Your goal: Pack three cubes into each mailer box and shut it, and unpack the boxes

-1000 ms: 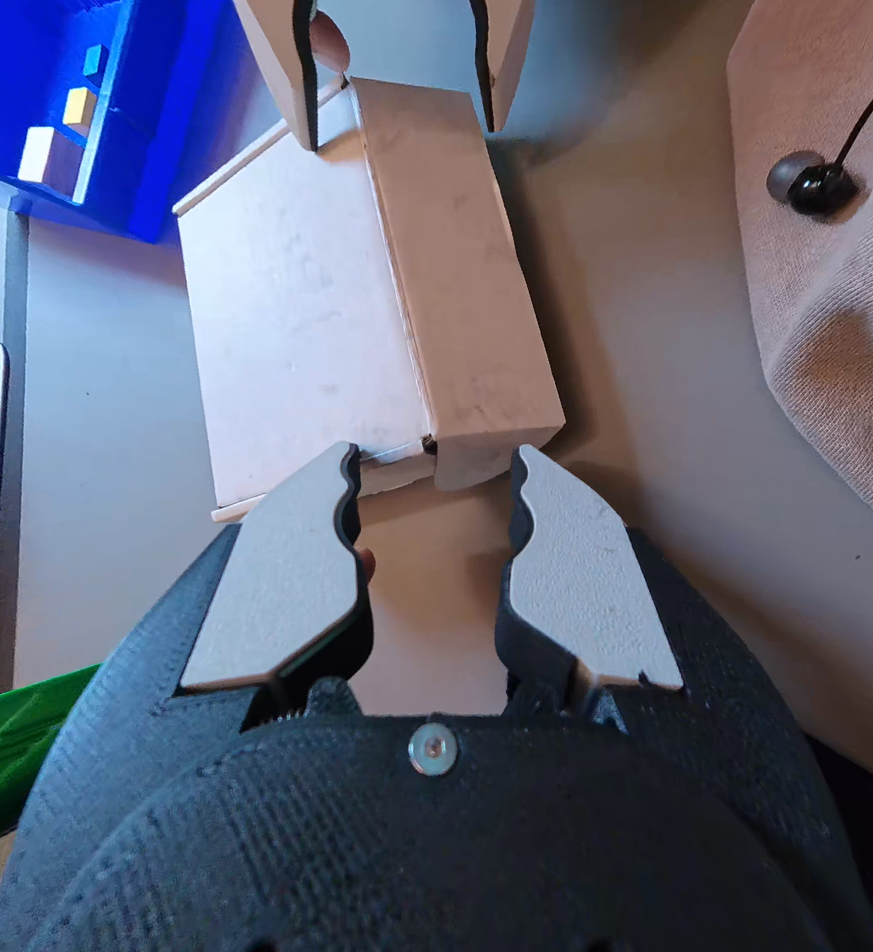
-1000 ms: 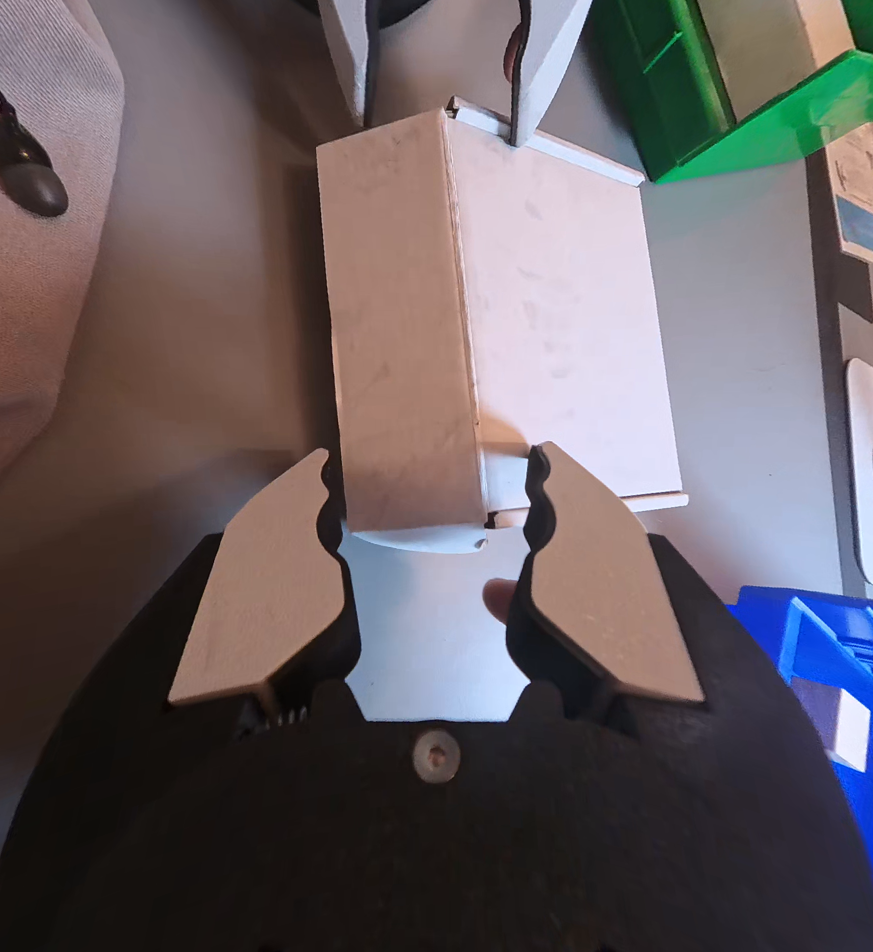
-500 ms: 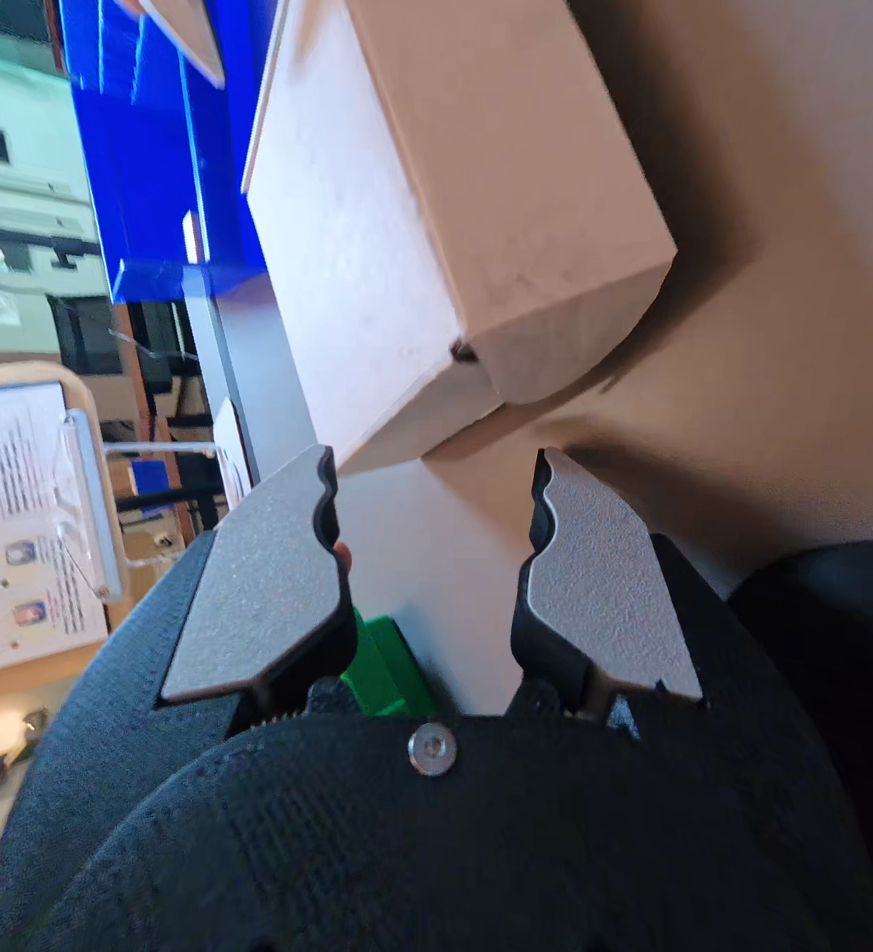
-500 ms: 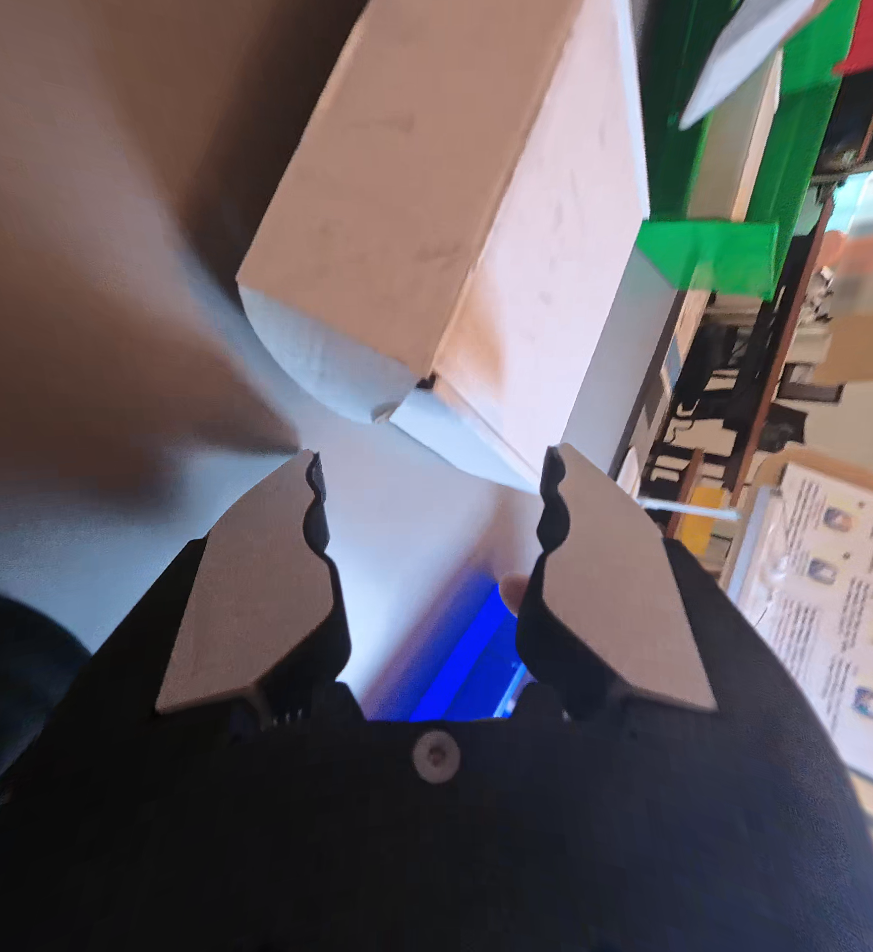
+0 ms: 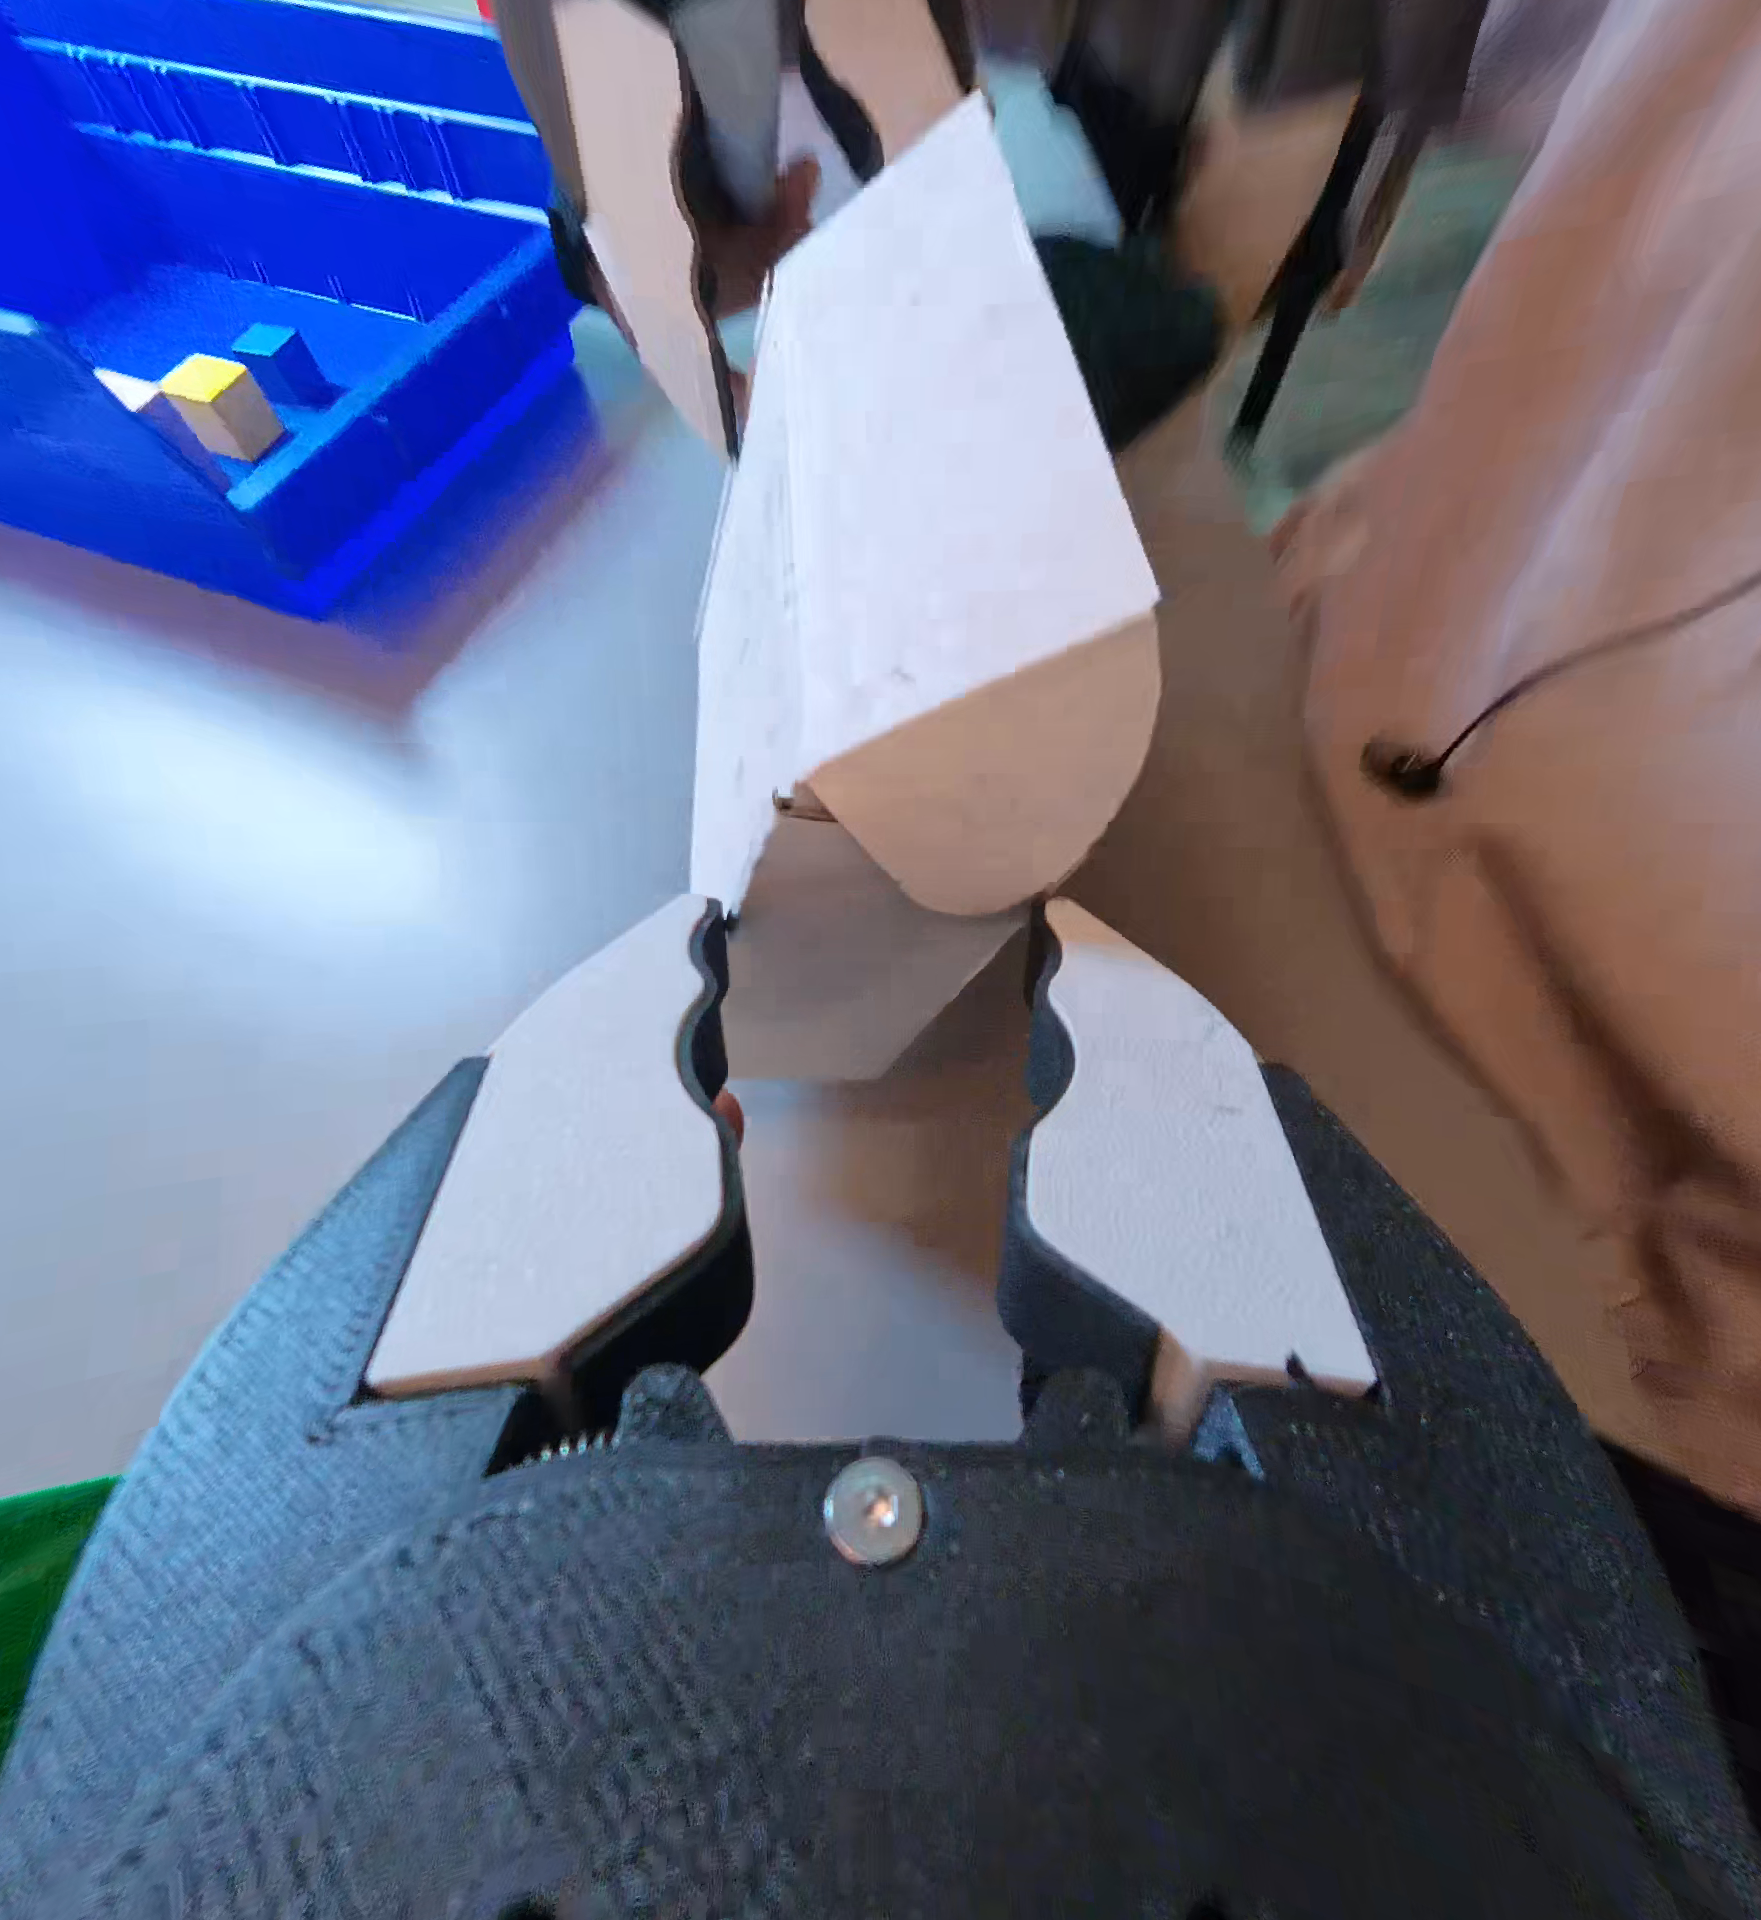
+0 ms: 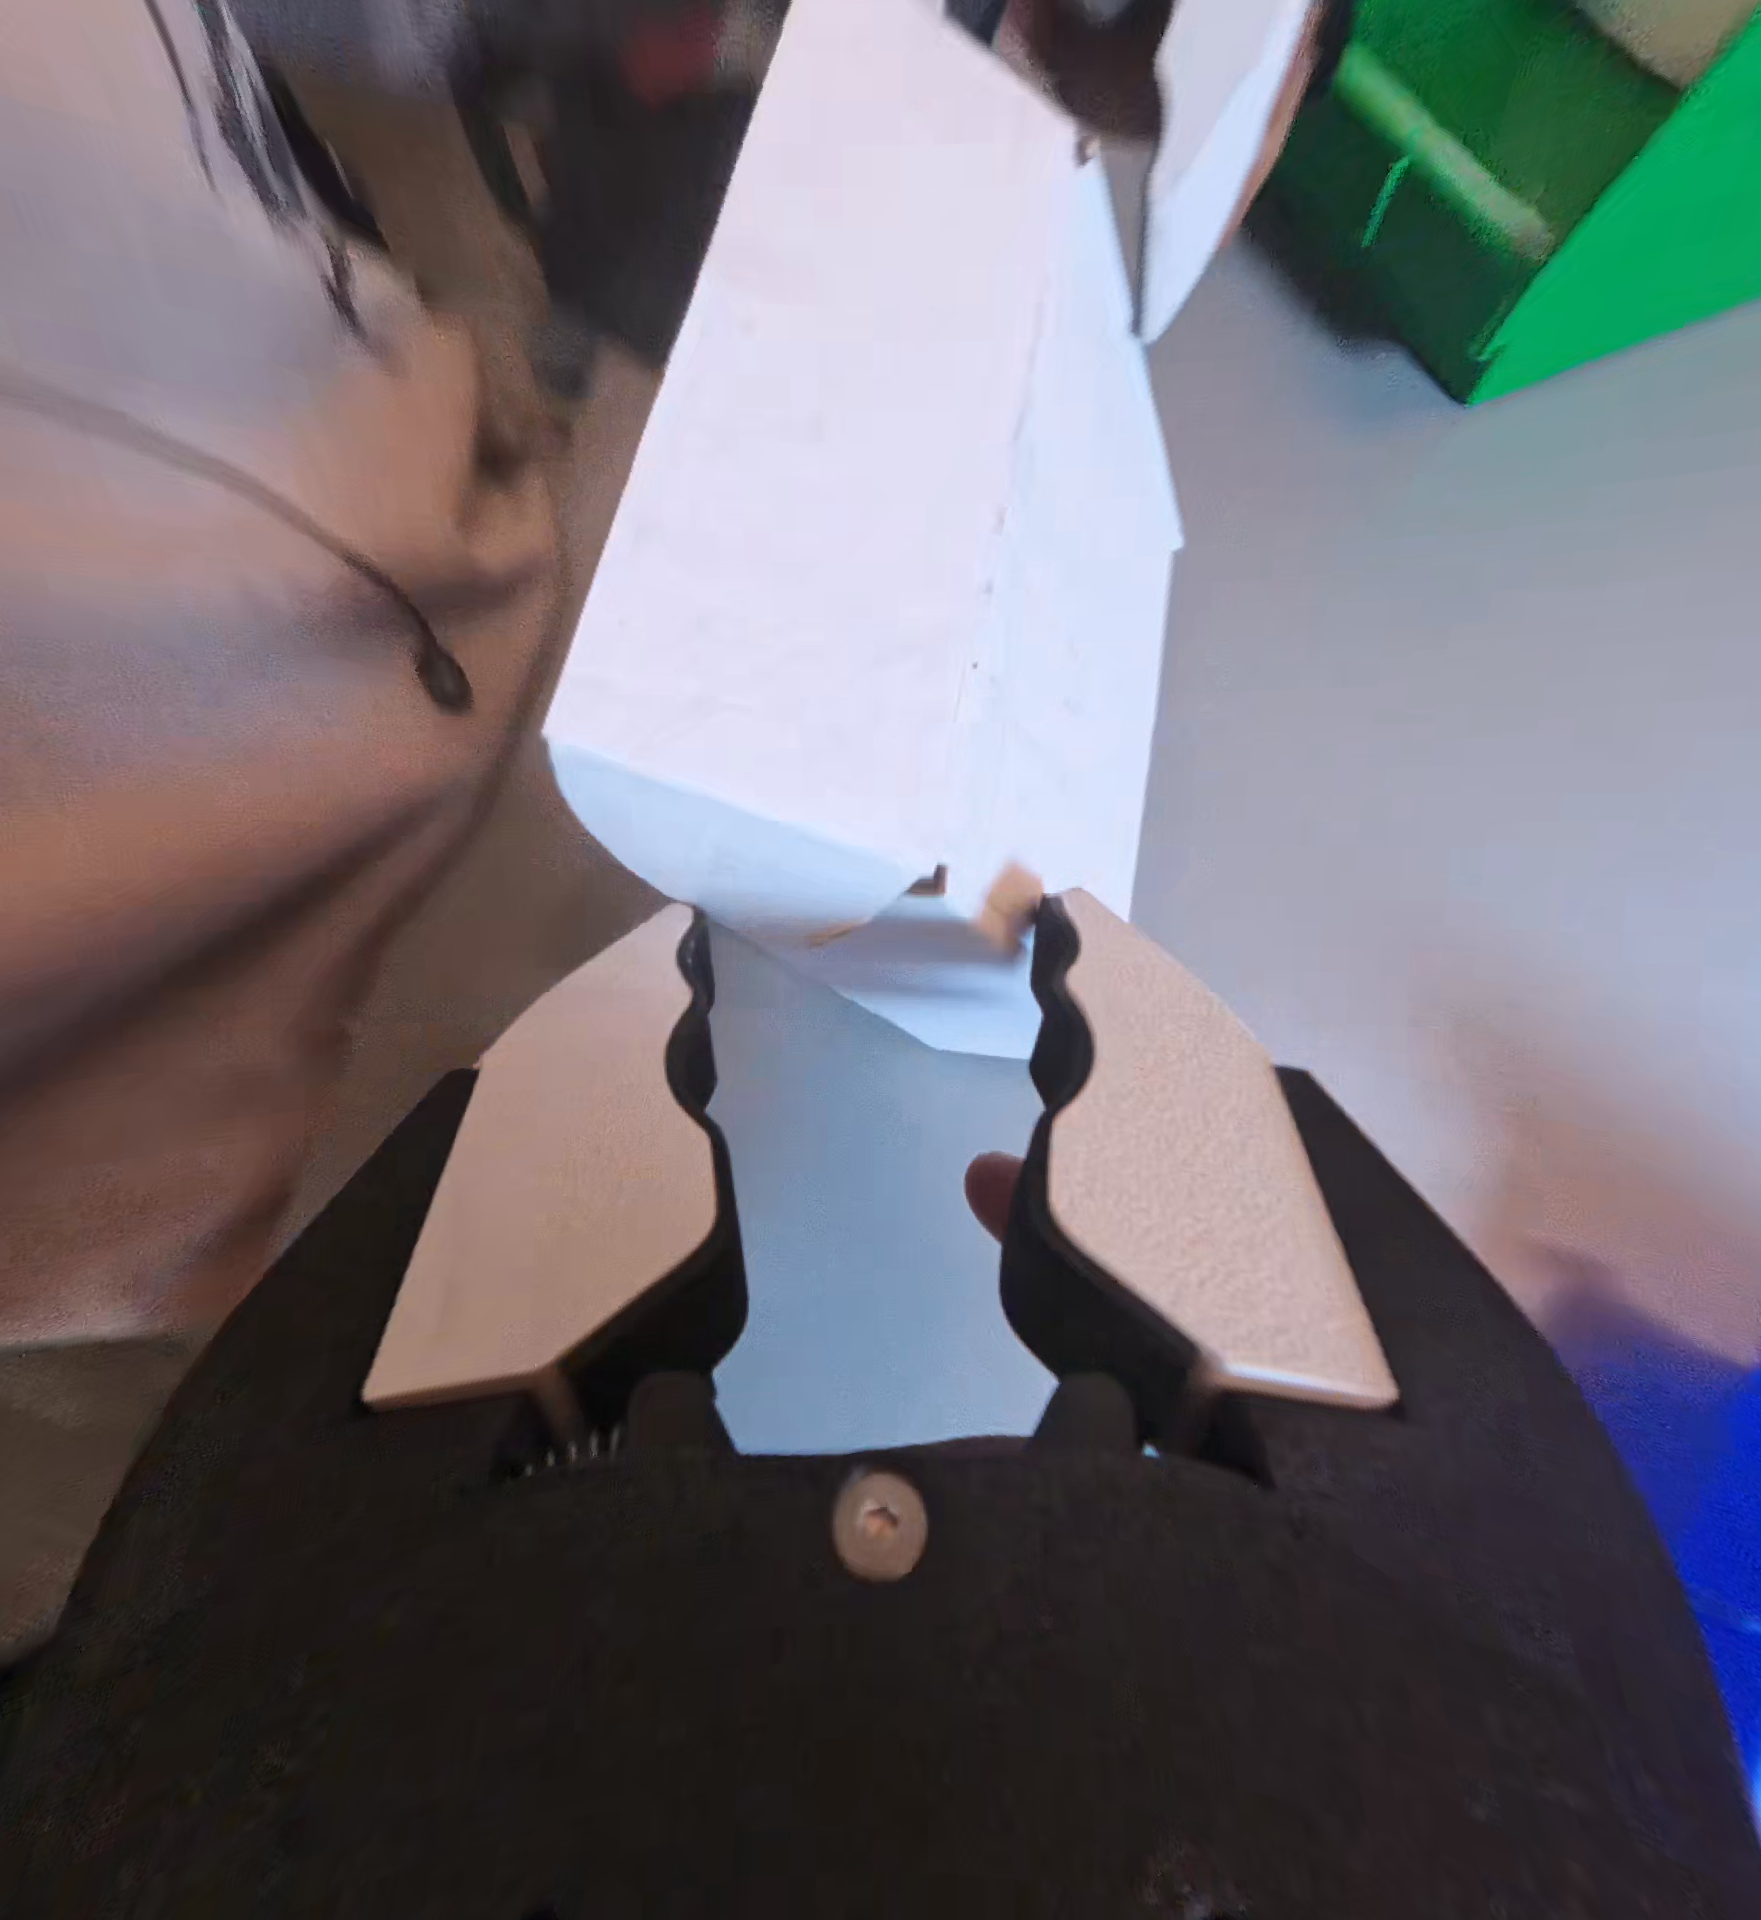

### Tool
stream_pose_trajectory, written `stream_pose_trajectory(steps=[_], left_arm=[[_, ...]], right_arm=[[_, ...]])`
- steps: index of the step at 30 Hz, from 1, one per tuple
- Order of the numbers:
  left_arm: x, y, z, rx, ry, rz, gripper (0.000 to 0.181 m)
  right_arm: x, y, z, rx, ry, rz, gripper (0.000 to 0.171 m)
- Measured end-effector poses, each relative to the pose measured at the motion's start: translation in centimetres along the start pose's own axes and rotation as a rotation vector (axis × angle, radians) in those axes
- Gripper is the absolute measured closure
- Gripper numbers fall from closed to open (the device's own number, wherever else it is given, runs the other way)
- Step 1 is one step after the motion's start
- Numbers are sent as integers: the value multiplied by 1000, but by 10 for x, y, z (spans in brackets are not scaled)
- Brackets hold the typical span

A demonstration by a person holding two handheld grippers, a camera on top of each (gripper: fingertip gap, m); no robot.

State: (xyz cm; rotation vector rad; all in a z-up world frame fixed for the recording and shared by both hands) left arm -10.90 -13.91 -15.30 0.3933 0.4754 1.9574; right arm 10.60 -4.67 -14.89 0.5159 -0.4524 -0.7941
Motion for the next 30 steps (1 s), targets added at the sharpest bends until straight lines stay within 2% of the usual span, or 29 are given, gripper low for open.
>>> stream_pose_trajectory(steps=[1, 4, 10, 17, 20, 23, 27, 30], left_arm=[[7, 1, -2, -41, 93, -36, 126], [19, -4, -16, -118, 257, -99, 127], [19, 3, -19, -180, 252, -88, 128], [23, 40, 14, -194, 74, -41, 127], [23, 36, 25, -133, 3, -74, 125], [22, 23, 28, -74, -44, -98, 126], [22, 11, 32, -82, -61, -120, 148], [27, 12, 35, -125, -2, -117, 151]], right_arm=[[-7, 4, -2, -93, -77, 43, 114], [-25, 6, -14, -290, -227, 124, 114], [-26, 11, -18, -362, -190, 83, 115], [-16, 38, 0, -198, -24, 36, 115], [-23, 41, 9, -59, 59, -13, 117], [-27, 33, 14, 64, 102, 12, 118], [-29, 21, 20, 63, 105, 78, 126], [-35, 22, 20, 7, 30, 102, 127]])
Point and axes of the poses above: each gripper's, where its closed fingertips meet, y back along the fingers, z out of its top, x = y × z across the jaws, the point moved 6 cm from there along y, back along the fingers, and after that the axes turned 8 degrees about z, right-handed, at the moved point
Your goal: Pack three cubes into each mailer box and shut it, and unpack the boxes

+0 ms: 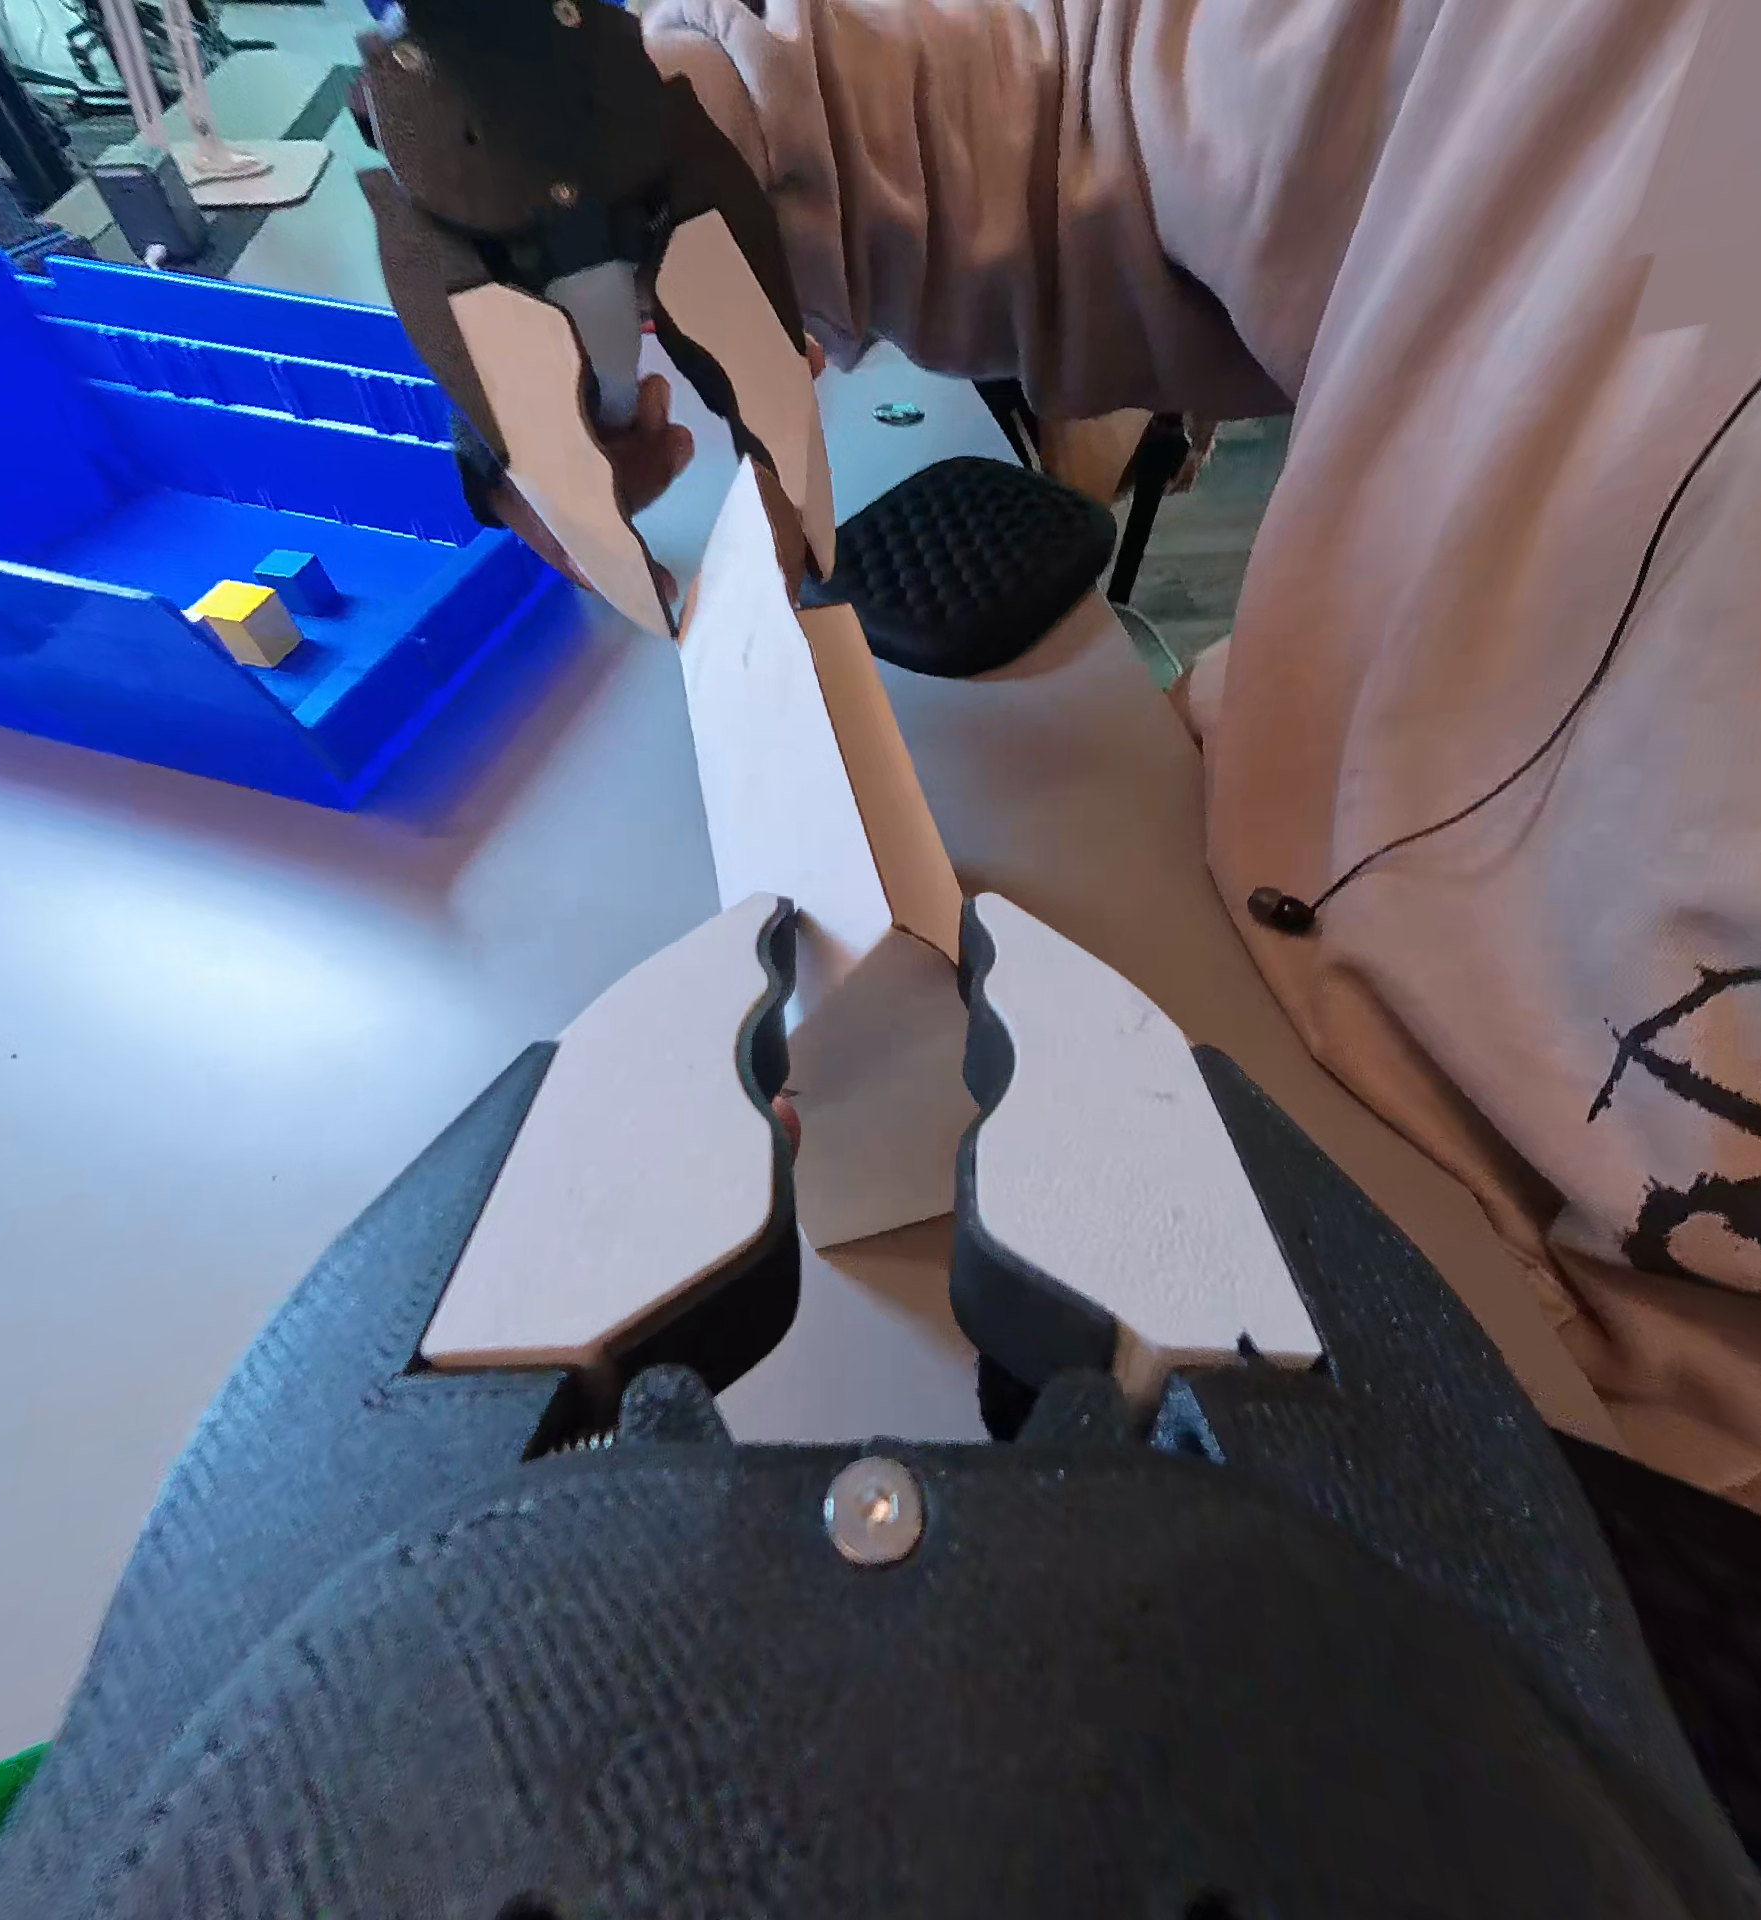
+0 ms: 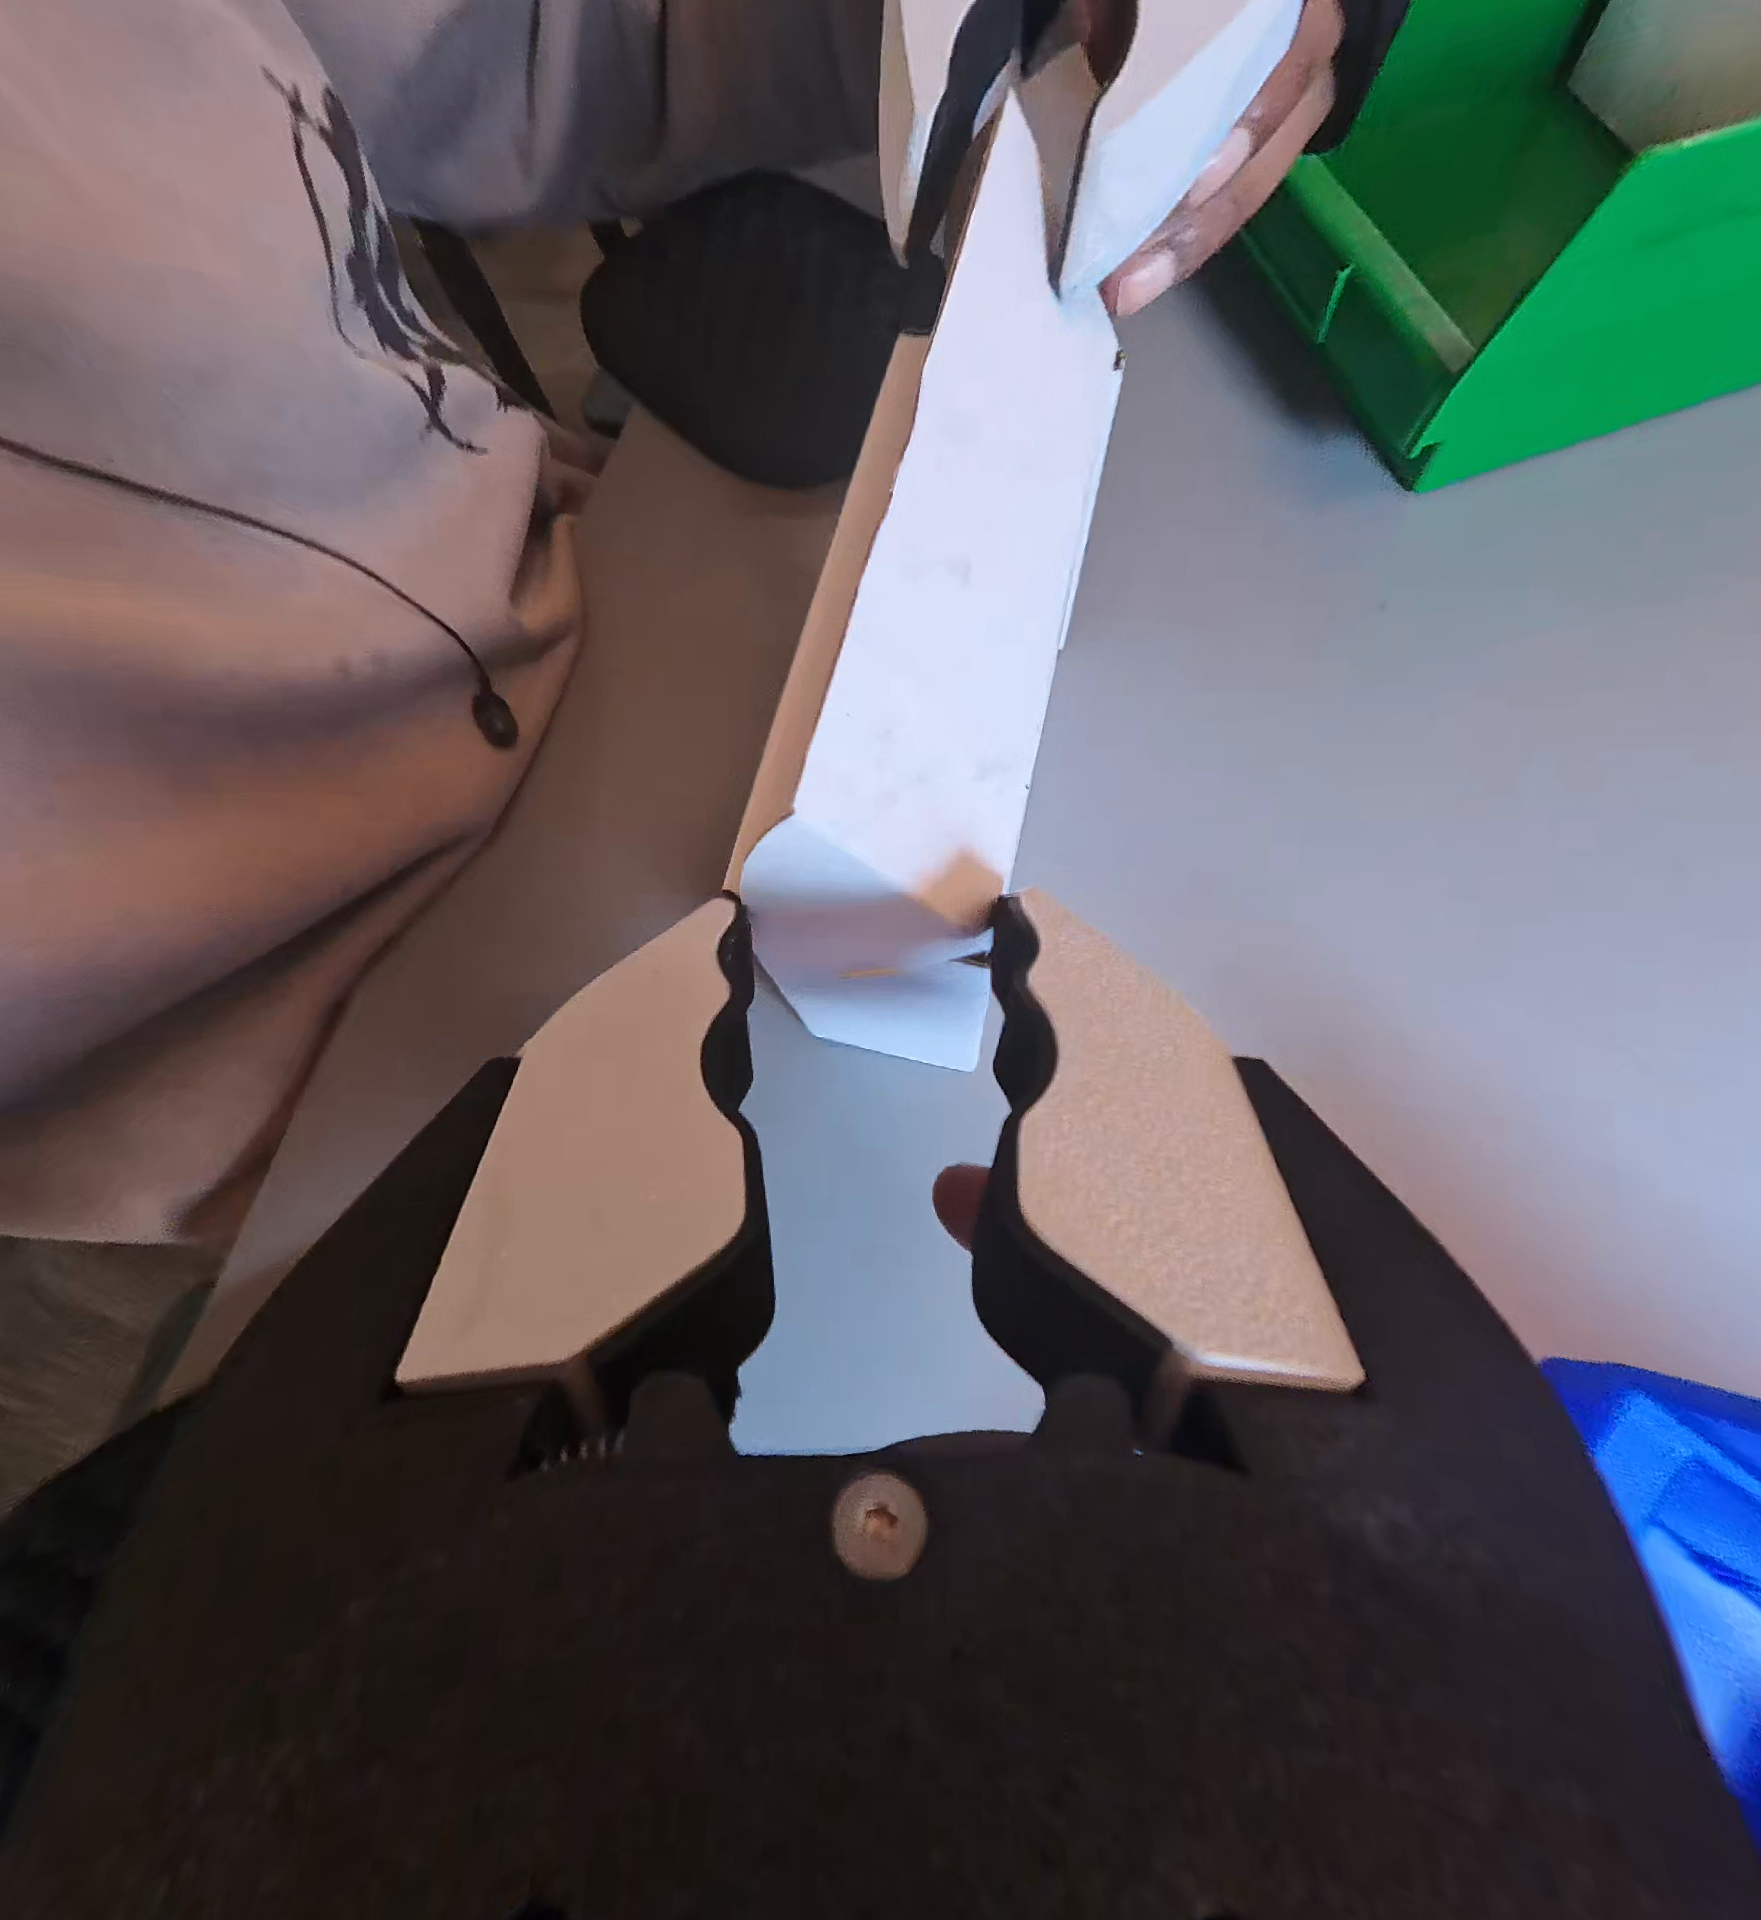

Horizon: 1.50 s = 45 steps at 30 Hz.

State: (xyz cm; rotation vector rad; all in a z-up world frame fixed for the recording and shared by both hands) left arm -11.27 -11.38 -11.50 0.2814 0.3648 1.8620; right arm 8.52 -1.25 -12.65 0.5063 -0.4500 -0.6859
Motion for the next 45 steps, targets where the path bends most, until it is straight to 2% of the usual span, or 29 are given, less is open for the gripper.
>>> stream_pose_trajectory(steps=[4, 7, 15, 20, 22, 26, 29, 31, 32, 36, 40, 45], left_arm=[[8, 1, 0, -36, 81, 21, 155], [8, 1, 1, -47, 80, 40, 157], [3, 3, 8, -105, 55, 119, 159], [-4, -1, 0, -121, 31, 184, 162], [-9, -3, -2, -123, 18, 185, 151], [-19, -3, -10, -60, -21, 160, 114], [-22, -13, -22, 86, -72, 207, 99], [-22, -23, -28, 139, -90, 257, 106], [-19, -26, -31, 163, -101, 308, 117], [-22, -29, -32, 156, -108, 345, 116], [-24, -29, -30, 189, -121, 369, 114], [-22, -30, -31, 193, -83, 375, 113]], right_arm=[[-3, 3, -2, -109, -157, 90, 127], [-3, 2, -4, -143, -200, 112, 127], [4, 7, 3, -136, -127, 31, 130], [5, -1, -1, -155, -72, -38, 131], [8, -3, -1, -159, -50, -47, 131], [13, -5, 1, -126, -17, -59, 131], [14, -6, 2, -121, -21, -56, 131], [13, -8, 3, -137, -38, -43, 131], [13, -8, 3, -147, -50, -35, 131], [11, -8, 3, -190, -127, -13, 131], [10, -6, 5, -260, -310, 62, 132], [3, -4, 5, -297, -486, 64, 132]])
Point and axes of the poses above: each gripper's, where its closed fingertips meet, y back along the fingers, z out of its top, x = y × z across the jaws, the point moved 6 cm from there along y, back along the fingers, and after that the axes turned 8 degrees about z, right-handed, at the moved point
